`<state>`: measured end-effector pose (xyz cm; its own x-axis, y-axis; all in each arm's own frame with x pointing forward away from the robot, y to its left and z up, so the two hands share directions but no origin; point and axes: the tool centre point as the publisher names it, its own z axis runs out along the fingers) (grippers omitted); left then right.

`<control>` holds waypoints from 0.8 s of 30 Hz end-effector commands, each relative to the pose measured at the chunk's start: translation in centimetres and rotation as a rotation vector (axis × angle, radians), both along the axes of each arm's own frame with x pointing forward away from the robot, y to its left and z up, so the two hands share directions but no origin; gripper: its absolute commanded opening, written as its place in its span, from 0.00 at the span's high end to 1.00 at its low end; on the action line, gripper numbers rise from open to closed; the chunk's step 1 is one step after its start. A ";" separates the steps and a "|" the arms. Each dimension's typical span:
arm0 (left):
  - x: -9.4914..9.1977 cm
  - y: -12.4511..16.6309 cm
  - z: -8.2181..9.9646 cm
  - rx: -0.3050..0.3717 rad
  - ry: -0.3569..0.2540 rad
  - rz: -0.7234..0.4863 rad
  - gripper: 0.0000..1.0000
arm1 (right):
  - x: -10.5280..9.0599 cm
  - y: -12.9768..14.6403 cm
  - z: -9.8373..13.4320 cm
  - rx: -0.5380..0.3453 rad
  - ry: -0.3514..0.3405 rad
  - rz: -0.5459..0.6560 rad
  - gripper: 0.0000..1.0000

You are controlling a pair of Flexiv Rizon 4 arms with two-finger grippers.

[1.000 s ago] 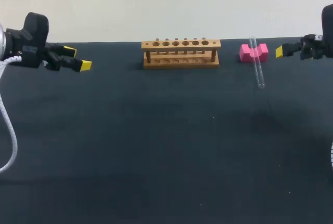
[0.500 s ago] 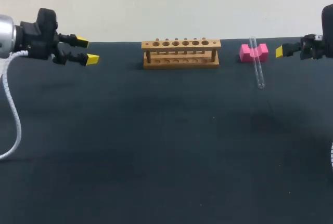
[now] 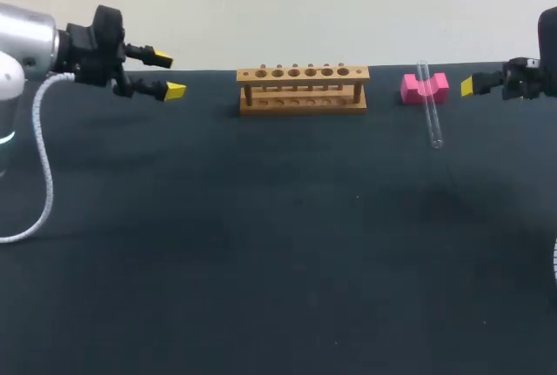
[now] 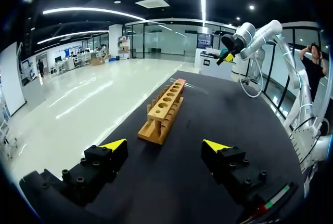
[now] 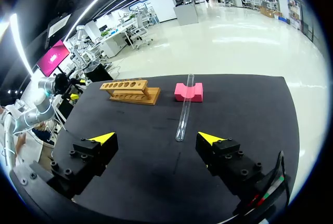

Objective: Grasp the test tube, adjust it, and insert it.

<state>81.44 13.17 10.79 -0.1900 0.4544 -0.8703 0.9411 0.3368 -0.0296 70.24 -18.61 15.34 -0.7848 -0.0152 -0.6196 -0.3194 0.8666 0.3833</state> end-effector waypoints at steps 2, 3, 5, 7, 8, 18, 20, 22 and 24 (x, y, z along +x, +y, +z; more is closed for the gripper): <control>1.5 -0.9 -0.9 -0.028 0.048 -0.106 0.00 | 0.0 0.0 0.0 -0.001 0.001 0.001 0.00; 1.5 -1.0 -1.0 -0.029 0.048 -0.108 0.00 | 0.0 0.0 0.0 -0.001 0.001 0.001 0.00; 1.4 -1.3 -1.2 -0.029 0.048 -0.111 0.00 | 0.0 0.0 0.0 -0.001 0.001 0.001 0.00; 1.3 -1.5 -1.4 -0.029 0.048 -0.113 0.00 | 0.0 0.0 0.0 -0.001 0.001 0.001 0.00; 1.3 -1.5 -1.4 -0.030 0.049 -0.115 0.00 | 0.0 0.0 0.0 -0.001 0.001 0.001 0.00; 0.3 -1.5 -1.2 -0.029 0.017 -0.097 0.00 | 0.0 0.0 0.0 -0.001 0.001 0.001 0.00; 0.3 -1.5 -1.2 -0.029 0.017 -0.097 0.00 | 0.0 0.0 0.0 -0.001 0.001 0.001 0.00; 0.3 -1.5 -1.2 -0.029 0.017 -0.097 0.00 | 0.0 0.0 0.0 -0.001 0.001 0.001 0.00; 0.3 -1.5 -1.2 -0.029 0.017 -0.097 0.00 | 0.0 0.0 0.0 -0.001 0.001 0.001 0.00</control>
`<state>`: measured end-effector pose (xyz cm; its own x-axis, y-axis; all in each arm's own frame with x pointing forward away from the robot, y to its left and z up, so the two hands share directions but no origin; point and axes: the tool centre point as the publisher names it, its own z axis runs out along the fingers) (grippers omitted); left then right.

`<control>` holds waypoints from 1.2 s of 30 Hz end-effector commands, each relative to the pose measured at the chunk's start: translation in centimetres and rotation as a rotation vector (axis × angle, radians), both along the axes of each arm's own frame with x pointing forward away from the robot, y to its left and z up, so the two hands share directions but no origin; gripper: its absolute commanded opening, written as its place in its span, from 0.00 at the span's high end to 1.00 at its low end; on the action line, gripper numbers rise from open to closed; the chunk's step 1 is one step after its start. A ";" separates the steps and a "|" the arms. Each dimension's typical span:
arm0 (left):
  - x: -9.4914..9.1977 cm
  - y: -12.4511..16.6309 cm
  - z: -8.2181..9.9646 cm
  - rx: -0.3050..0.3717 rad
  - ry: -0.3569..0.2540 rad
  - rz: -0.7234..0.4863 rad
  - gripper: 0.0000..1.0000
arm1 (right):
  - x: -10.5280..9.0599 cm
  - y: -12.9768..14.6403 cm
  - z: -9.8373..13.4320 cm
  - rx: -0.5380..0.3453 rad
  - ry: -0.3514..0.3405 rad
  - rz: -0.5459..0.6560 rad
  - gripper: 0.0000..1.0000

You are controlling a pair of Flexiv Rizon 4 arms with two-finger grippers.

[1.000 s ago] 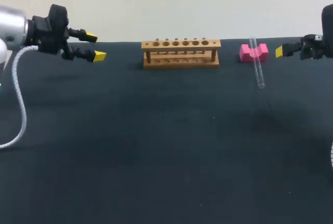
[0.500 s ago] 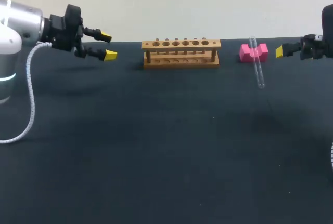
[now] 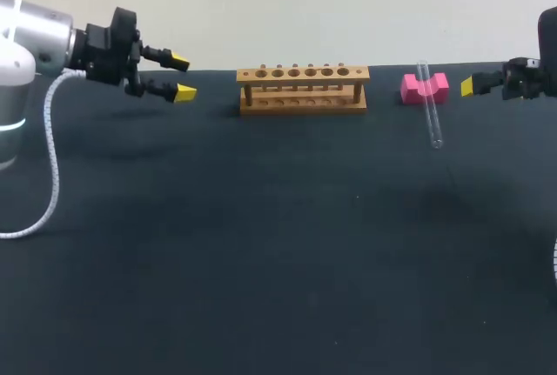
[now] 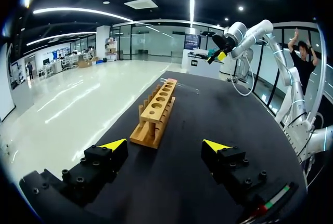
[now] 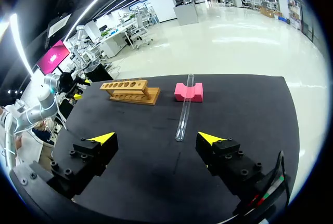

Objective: Grasp the test tube, adjust it, and insert it.

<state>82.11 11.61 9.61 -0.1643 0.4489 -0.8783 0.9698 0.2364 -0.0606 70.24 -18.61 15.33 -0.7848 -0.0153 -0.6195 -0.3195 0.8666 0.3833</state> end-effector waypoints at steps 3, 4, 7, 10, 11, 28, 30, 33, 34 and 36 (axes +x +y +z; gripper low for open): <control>-0.4 0.0 0.0 -0.002 -0.007 0.007 0.00 | 0.0 0.0 0.0 -0.001 0.001 0.001 0.00; -0.4 0.0 0.0 -0.002 -0.007 0.007 0.00 | 0.0 0.0 0.0 -0.001 0.001 0.001 0.00; -0.4 0.0 0.0 -0.002 -0.007 0.007 0.00 | 0.0 0.0 0.0 -0.001 0.001 0.001 0.00; -0.4 0.0 0.0 -0.002 -0.007 0.007 0.00 | 0.0 0.0 0.0 -0.001 0.001 0.001 0.00; -0.4 0.0 0.0 -0.002 -0.007 0.007 0.00 | 0.0 0.0 0.0 -0.001 0.001 0.001 0.00; -0.4 0.0 0.0 -0.002 -0.007 0.007 0.00 | 2.3 1.5 -1.9 0.049 -0.225 -0.126 0.00; -0.4 0.0 0.0 -0.002 -0.007 0.007 0.00 | 2.4 1.4 -2.2 0.060 -0.248 -0.136 0.00; -0.4 0.0 0.0 -0.002 -0.007 0.007 0.00 | 2.6 1.3 -2.8 0.077 -0.273 -0.142 0.00; -0.4 0.0 0.0 -0.002 -0.007 0.007 0.00 | 2.7 1.3 -2.9 0.081 -0.282 -0.142 0.00; -0.4 0.0 0.0 -0.002 -0.007 0.007 0.00 | 2.9 1.4 -3.2 0.098 -0.299 -0.147 0.00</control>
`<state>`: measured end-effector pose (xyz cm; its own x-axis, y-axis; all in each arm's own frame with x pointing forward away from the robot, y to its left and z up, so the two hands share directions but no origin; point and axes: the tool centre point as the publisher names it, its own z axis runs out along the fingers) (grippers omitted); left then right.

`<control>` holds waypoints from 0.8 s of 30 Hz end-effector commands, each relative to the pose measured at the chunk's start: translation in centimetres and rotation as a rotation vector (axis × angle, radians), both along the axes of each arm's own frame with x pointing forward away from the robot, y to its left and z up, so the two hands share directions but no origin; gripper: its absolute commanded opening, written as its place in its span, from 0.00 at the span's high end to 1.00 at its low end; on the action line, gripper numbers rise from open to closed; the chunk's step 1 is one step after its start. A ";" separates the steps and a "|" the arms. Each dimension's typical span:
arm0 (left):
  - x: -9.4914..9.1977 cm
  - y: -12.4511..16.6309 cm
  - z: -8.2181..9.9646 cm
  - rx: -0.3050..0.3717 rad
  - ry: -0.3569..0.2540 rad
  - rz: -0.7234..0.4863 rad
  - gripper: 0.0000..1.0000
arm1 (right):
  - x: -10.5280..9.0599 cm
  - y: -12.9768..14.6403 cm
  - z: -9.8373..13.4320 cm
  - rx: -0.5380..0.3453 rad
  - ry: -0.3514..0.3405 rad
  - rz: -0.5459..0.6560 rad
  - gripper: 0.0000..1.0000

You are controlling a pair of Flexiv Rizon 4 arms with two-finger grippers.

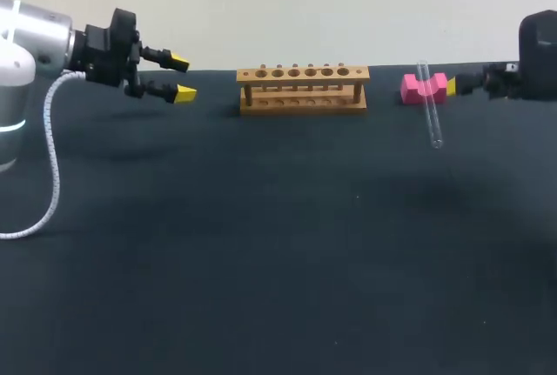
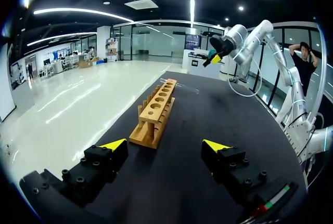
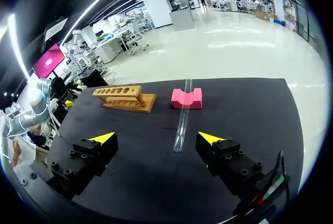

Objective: Grasp the test tube, adjust it, and insert it.

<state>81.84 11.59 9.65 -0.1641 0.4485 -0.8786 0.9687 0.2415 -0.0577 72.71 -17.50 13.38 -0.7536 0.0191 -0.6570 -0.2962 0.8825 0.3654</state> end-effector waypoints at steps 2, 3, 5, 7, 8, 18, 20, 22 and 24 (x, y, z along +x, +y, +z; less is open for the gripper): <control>-0.1 0.0 -0.1 -0.002 -0.004 0.002 0.00 | 0.6 0.4 -1.4 0.109 -0.267 -0.101 0.00; -0.1 0.0 -0.1 -0.002 -0.004 0.002 0.00 | 0.7 0.4 -1.5 0.119 -0.278 -0.104 0.00; -0.1 0.0 -0.1 -0.002 -0.004 0.002 0.00 | 0.9 0.5 -1.5 0.133 -0.299 -0.114 0.00; -0.1 0.0 -0.1 -0.002 -0.004 0.002 0.00 | 1.2 0.5 -1.5 0.141 -0.318 -0.123 0.00; -0.1 0.0 -0.1 -0.002 -0.004 0.002 0.00 | 1.3 0.6 -1.5 0.145 -0.328 -0.128 0.00; -0.1 0.0 -0.1 -0.002 -0.004 0.002 0.00 | 1.9 0.4 -1.9 0.202 -0.396 -0.183 0.00; -0.1 0.0 -0.1 -0.002 -0.004 0.002 0.00 | 2.1 0.6 -2.0 0.146 -0.405 -0.198 0.00; -0.1 0.0 -0.1 -0.002 -0.004 0.002 0.00 | 2.2 0.8 -2.1 0.113 -0.414 -0.228 0.00; -0.1 0.0 -0.1 -0.002 -0.004 0.002 0.00 | 2.4 1.0 -2.3 0.083 -0.425 -0.259 0.00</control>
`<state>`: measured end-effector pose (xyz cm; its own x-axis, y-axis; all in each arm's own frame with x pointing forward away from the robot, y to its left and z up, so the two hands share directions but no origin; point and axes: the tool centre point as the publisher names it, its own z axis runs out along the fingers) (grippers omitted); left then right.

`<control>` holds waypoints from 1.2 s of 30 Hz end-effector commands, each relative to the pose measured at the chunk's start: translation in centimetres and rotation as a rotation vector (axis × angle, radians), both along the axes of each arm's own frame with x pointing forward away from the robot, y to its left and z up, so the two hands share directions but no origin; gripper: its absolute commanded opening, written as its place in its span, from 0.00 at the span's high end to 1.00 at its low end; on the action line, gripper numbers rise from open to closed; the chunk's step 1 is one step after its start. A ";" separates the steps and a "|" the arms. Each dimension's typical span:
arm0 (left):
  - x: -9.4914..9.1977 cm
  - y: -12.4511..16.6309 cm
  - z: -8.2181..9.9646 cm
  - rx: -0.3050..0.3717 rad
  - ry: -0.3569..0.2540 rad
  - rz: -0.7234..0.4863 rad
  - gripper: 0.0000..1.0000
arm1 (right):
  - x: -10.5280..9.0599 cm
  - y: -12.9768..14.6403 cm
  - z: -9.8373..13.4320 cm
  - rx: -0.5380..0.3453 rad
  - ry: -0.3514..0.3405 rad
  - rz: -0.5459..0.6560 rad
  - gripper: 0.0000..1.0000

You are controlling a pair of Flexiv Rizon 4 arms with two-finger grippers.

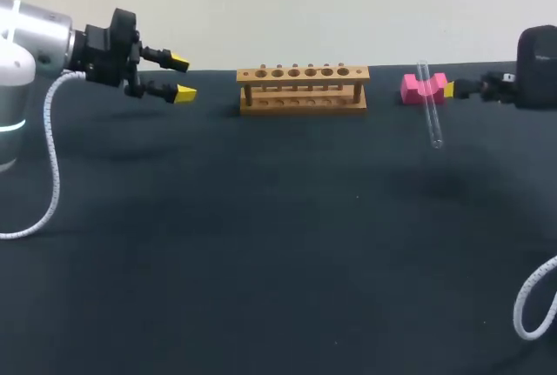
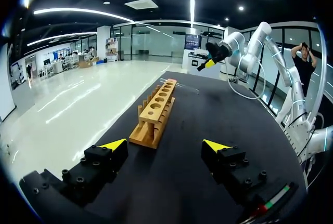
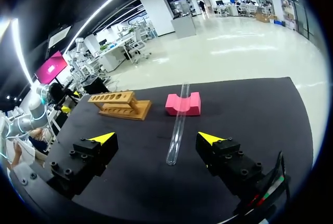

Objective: Grasp the test tube, adjust it, and insert it.

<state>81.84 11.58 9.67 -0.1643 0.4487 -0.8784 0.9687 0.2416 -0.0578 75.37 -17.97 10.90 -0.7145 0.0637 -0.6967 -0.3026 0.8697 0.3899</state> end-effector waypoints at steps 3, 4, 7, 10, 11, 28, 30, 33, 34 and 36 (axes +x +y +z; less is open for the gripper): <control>-0.1 0.0 -0.1 -0.002 -0.004 0.002 0.00 | 0.0 1.7 -0.3 0.047 -0.378 -0.271 0.00; -0.1 0.0 -0.1 -0.002 -0.004 0.002 0.00 | 0.2 1.8 -0.5 0.034 -0.384 -0.276 0.00; -0.1 0.0 -0.1 -0.002 -0.004 0.002 0.00 | 0.6 2.0 -0.9 0.027 -0.402 -0.299 0.00; -0.1 0.0 -0.1 -0.002 -0.004 0.002 0.00 | 1.0 2.4 -1.3 0.027 -0.417 -0.309 0.00; -0.1 0.0 -0.1 -0.002 -0.004 0.002 0.00 | 1.1 2.5 -1.6 0.019 -0.423 -0.317 0.00; -0.1 0.0 -0.1 -0.002 -0.004 0.002 0.00 | 3.3 2.5 -3.3 -0.161 -0.475 -0.546 0.00; -0.1 0.0 -0.1 -0.002 -0.004 0.002 0.00 | 3.4 2.6 -3.5 -0.193 -0.478 -0.559 0.00; -0.1 0.0 -0.1 -0.002 -0.004 0.002 0.00 | 3.6 2.5 -3.7 -0.227 -0.482 -0.581 0.00; -0.1 0.0 -0.1 -0.002 -0.004 0.002 0.00 | 3.6 2.5 -3.8 -0.229 -0.480 -0.593 0.00; -0.1 0.0 -0.1 -0.002 -0.004 0.002 0.00 | 3.8 2.5 -4.0 -0.265 -0.482 -0.609 0.00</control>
<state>81.85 11.59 9.67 -0.1646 0.4487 -0.8784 0.9686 0.2419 -0.0579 79.17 -16.00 7.44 -0.6408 0.0925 -0.7621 -0.2162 0.9308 0.2948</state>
